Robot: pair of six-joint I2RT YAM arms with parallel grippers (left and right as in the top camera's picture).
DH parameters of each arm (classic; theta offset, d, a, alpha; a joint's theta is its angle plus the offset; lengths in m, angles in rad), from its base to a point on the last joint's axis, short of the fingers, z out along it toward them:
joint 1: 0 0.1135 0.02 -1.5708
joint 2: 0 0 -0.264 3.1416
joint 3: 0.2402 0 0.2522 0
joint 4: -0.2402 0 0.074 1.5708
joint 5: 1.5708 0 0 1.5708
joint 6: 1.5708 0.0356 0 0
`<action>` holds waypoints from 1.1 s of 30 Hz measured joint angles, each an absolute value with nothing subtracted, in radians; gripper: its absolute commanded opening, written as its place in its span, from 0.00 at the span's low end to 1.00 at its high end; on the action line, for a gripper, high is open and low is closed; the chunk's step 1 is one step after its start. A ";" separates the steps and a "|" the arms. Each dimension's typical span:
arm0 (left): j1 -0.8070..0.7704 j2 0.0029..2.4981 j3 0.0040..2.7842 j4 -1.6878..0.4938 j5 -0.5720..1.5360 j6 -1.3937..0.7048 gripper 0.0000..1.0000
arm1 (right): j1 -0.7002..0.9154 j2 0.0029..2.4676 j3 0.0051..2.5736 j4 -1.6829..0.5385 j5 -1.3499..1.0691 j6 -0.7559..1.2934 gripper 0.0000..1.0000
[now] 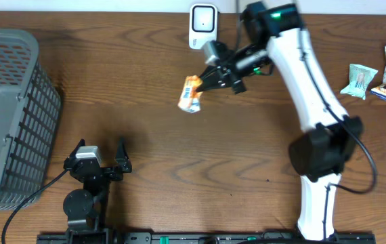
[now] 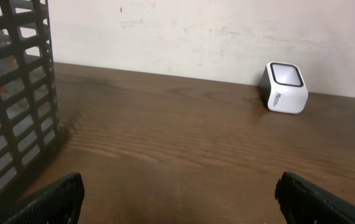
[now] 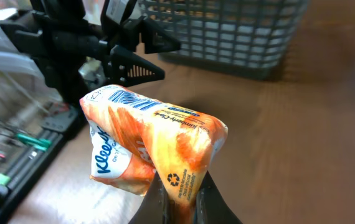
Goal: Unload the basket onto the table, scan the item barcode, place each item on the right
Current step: 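Lift the Kleenex box and carry it toward the scanner, then hold the Kleenex box in front of the white scanner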
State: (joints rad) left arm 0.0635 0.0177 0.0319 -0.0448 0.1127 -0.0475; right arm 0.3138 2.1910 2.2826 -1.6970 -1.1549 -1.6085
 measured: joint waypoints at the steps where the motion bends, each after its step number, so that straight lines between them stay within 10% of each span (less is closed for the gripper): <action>1: 0.064 0.018 0.032 -0.045 0.113 -0.047 0.98 | 0.308 2.170 2.282 -1.697 -1.143 -1.608 0.01; 19: 0.064 0.018 0.032 -0.045 0.113 -0.047 0.98 | 0.310 2.104 2.116 -1.653 -1.178 -1.552 0.01; 33: 0.064 0.020 0.032 -0.045 0.113 -0.047 0.98 | 0.262 2.119 2.093 -0.759 -1.087 0.406 0.01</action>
